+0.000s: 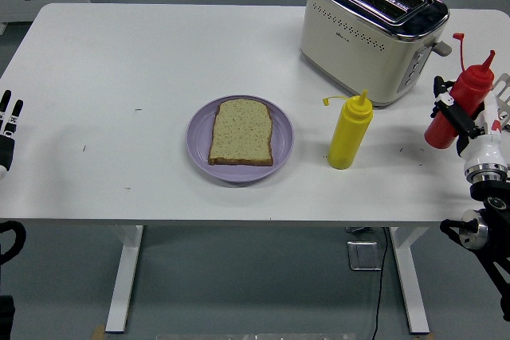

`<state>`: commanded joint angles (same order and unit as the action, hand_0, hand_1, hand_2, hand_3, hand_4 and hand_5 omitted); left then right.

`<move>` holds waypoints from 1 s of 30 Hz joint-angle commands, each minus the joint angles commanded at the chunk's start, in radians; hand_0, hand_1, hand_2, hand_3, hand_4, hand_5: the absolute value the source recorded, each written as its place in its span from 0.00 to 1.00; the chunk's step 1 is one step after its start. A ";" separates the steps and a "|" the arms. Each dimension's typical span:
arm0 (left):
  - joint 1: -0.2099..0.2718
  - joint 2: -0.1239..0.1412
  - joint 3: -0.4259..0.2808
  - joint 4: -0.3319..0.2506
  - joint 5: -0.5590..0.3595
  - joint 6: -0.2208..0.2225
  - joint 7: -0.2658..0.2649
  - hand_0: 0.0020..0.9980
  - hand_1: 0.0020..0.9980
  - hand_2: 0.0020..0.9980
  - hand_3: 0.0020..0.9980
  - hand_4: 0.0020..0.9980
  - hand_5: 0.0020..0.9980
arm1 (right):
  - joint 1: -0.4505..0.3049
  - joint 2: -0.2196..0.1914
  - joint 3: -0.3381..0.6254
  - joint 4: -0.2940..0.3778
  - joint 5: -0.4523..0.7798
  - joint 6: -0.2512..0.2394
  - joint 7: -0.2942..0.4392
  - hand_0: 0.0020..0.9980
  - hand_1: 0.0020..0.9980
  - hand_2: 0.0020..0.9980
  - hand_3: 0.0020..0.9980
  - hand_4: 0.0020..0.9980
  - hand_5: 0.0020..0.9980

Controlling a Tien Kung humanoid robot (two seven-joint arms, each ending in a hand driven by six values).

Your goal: Pick up the cup,pour liquid into bread,place the cup on the desk

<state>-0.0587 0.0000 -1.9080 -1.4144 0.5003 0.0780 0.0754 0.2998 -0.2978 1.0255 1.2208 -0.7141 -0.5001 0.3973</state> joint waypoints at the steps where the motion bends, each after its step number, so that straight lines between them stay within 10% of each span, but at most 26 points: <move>1: 0.000 0.000 0.000 0.000 0.000 0.000 0.000 0.81 0.79 0.81 0.73 0.62 1.00 | 0.001 0.000 -0.006 -0.004 0.003 -0.001 0.005 0.06 0.11 0.24 0.34 0.67 0.26; 23: -0.001 0.000 -0.002 0.001 -0.001 0.000 0.000 0.81 0.79 0.81 0.73 0.62 1.00 | 0.028 0.039 -0.124 -0.064 0.111 -0.008 0.087 0.17 0.21 0.32 0.37 0.69 0.29; 24: -0.001 0.000 -0.003 0.001 -0.001 0.000 0.000 0.81 0.79 0.81 0.73 0.62 1.00 | 0.030 0.041 -0.127 -0.067 0.114 -0.009 0.091 0.31 0.36 0.39 0.40 0.69 0.29; 29: 0.000 0.000 -0.002 0.001 -0.002 0.000 0.000 0.81 0.79 0.81 0.73 0.62 1.00 | 0.035 0.050 -0.128 -0.080 0.124 -0.008 0.123 0.31 0.36 0.39 0.40 0.69 0.29; 30: 0.000 0.000 -0.002 0.002 -0.002 0.000 0.000 0.81 0.79 0.81 0.73 0.62 1.00 | 0.035 0.050 -0.128 -0.081 0.124 -0.007 0.126 0.50 0.52 0.46 0.45 0.71 0.31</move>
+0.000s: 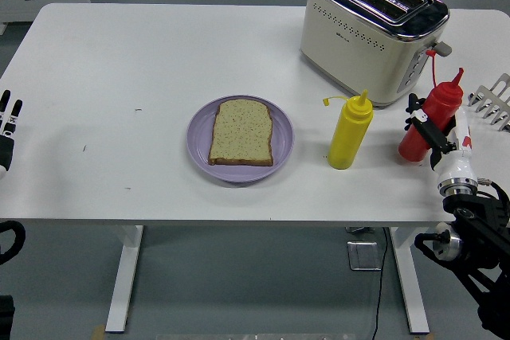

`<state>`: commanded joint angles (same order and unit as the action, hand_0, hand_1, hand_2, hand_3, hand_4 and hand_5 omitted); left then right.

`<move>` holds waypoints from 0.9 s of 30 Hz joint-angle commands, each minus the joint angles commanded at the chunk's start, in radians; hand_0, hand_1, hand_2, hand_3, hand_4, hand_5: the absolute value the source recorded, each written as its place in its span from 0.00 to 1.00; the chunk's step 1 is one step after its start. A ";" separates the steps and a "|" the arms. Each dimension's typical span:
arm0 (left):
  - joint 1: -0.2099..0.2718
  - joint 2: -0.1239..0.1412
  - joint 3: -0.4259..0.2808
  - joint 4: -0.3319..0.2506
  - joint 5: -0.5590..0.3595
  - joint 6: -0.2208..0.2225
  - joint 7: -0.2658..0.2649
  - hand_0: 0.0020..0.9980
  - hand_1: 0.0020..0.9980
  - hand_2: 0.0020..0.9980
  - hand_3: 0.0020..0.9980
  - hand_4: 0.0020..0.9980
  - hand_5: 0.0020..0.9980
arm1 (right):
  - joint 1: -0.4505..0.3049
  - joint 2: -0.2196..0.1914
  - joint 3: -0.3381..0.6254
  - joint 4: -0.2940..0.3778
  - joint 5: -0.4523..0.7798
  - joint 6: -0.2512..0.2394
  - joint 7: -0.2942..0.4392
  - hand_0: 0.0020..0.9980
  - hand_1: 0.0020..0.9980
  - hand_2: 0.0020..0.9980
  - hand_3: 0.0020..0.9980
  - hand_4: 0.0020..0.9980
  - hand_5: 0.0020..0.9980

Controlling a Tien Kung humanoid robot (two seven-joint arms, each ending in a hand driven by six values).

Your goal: Pick up the cup,pour liquid into bread,place the cup on the desk

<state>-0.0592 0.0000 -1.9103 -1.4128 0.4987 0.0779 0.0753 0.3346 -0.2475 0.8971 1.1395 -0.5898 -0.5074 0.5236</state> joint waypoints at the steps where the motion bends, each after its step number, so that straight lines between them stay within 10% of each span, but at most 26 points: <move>1: 0.000 0.000 0.000 0.000 0.000 0.000 0.000 0.81 0.79 0.81 0.73 0.62 1.00 | 0.000 0.001 -0.001 -0.002 -0.002 0.003 0.006 0.50 0.52 0.46 0.45 0.71 0.31; 17: 0.000 0.000 0.004 0.000 0.000 0.000 0.000 0.81 0.79 0.81 0.73 0.62 1.00 | -0.041 -0.018 0.022 0.021 -0.061 0.042 0.032 0.70 0.64 0.57 0.56 0.78 0.37; 18: 0.000 0.000 0.005 0.000 0.000 0.000 0.000 0.81 0.79 0.81 0.73 0.62 1.00 | -0.051 -0.021 0.031 0.028 -0.079 0.052 0.026 0.89 0.82 0.86 0.95 0.88 0.39; 27: 0.002 0.000 0.009 -0.001 0.001 0.000 0.000 0.81 0.79 0.81 0.73 0.62 1.00 | -0.182 -0.073 0.164 0.127 -0.247 0.153 -0.045 0.96 0.89 0.98 1.00 0.92 0.38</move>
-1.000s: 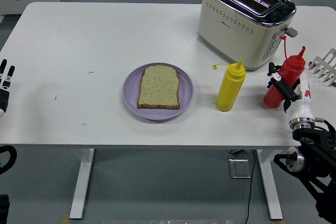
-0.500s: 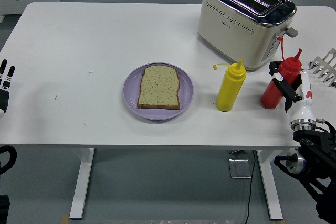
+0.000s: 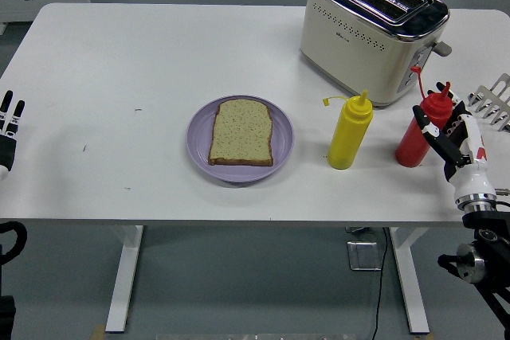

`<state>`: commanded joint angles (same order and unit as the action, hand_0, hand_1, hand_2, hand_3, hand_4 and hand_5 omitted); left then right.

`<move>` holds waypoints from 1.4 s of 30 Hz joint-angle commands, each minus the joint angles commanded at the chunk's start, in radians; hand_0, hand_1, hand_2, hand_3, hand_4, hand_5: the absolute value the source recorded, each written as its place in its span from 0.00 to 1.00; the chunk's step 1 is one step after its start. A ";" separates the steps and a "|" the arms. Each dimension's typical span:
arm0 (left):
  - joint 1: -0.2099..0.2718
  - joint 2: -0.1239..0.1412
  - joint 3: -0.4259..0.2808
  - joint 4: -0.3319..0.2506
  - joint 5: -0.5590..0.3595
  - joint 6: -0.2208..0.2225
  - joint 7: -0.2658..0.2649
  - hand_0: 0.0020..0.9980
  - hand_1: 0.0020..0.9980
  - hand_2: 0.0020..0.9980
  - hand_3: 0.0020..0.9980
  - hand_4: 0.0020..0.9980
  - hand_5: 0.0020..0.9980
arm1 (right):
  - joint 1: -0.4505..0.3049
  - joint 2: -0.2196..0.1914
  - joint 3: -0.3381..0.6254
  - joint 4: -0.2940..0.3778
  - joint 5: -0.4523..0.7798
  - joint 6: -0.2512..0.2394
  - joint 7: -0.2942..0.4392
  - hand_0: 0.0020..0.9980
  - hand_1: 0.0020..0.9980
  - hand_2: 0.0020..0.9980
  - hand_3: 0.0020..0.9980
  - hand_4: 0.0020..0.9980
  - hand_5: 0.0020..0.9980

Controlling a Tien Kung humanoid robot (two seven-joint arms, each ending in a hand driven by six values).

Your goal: Pick up the cup,pour liquid into bread,place the cup on the desk

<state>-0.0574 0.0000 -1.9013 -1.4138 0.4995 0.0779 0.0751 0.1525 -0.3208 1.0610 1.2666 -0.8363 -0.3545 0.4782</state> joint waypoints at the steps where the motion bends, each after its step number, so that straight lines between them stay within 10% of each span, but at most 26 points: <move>1: 0.000 0.000 0.000 0.000 0.000 0.000 0.000 0.81 0.79 0.81 0.73 0.62 1.00 | -0.006 -0.003 0.008 0.006 -0.008 0.004 -0.003 0.96 0.89 0.98 1.00 0.92 0.38; 12: -0.002 0.000 0.005 -0.001 0.000 0.000 0.000 0.81 0.79 0.81 0.73 0.62 1.00 | -0.143 -0.056 0.244 0.168 0.010 0.054 -0.022 0.99 0.92 1.00 1.00 0.94 0.35; 16: -0.003 0.000 0.001 -0.002 0.000 -0.001 0.000 0.81 0.79 0.81 0.73 0.62 1.00 | -0.149 -0.055 0.376 0.202 0.162 0.146 -0.041 0.91 0.86 0.93 0.96 0.91 0.44; 20: -0.004 0.000 -0.002 -0.002 -0.001 -0.002 0.000 0.81 0.79 0.81 0.73 0.62 1.00 | -0.127 -0.052 0.492 0.191 0.337 0.235 -0.098 0.91 0.86 0.93 0.96 0.91 0.44; 21: -0.005 0.000 -0.003 -0.002 -0.001 -0.002 0.000 0.81 0.79 0.81 0.73 0.62 1.00 | -0.121 -0.051 0.512 0.186 0.376 0.244 -0.116 0.86 0.79 0.84 0.87 0.78 0.62; 28: -0.008 0.000 -0.004 -0.003 0.001 -0.002 0.000 0.81 0.79 0.81 0.73 0.62 1.00 | -0.079 -0.027 0.601 0.139 0.651 0.235 -0.265 0.84 0.79 0.82 0.86 0.70 0.71; 42: -0.009 0.000 -0.001 -0.003 0.000 -0.003 0.000 0.81 0.79 0.81 0.73 0.62 1.00 | -0.038 0.017 0.642 0.088 0.600 0.263 -0.402 0.82 0.77 0.81 0.83 0.66 0.75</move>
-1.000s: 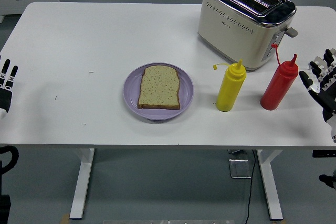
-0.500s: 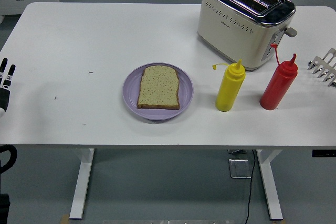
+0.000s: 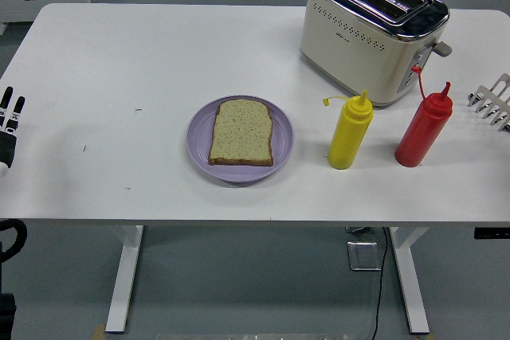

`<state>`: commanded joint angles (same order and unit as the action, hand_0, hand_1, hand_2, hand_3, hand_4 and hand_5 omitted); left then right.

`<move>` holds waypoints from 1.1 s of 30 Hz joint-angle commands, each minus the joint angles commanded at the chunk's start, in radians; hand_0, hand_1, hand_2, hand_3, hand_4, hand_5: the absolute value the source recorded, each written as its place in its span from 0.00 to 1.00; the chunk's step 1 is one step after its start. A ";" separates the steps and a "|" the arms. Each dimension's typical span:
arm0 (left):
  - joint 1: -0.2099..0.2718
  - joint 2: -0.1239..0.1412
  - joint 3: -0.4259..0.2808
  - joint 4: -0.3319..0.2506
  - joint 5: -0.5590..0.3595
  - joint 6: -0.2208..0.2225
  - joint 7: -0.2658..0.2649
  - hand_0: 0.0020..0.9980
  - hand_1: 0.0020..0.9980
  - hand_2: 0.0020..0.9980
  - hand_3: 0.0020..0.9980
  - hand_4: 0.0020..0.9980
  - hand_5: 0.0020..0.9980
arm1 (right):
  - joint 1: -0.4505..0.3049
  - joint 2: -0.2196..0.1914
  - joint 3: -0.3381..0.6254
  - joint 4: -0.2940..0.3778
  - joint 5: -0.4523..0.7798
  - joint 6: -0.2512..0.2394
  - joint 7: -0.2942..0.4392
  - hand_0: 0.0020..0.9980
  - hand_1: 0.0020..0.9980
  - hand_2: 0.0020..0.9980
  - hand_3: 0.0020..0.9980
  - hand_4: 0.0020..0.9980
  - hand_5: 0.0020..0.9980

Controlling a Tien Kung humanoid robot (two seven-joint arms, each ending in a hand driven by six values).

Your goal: Pick up the cup,pour liquid into bread,place the cup on the desk

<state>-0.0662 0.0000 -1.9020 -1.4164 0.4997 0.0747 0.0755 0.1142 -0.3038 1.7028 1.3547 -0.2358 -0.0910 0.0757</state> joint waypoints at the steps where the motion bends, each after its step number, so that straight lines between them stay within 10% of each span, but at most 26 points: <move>1: 0.000 0.000 0.000 0.000 0.000 0.000 0.000 0.81 0.79 0.81 0.73 0.62 1.00 | 0.000 0.000 0.000 -0.001 -0.002 0.001 -0.004 0.82 0.77 0.81 0.83 0.66 0.75; 33: -0.001 0.000 0.006 0.001 0.000 0.000 0.001 0.81 0.79 0.81 0.73 0.62 1.00 | 0.000 0.013 -0.017 -0.015 0.001 -0.008 -0.031 0.78 0.71 0.75 0.77 0.64 0.73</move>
<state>-0.0667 0.0000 -1.8962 -1.4159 0.4996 0.0749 0.0762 0.1142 -0.2908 1.6860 1.3393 -0.2345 -0.0989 0.0445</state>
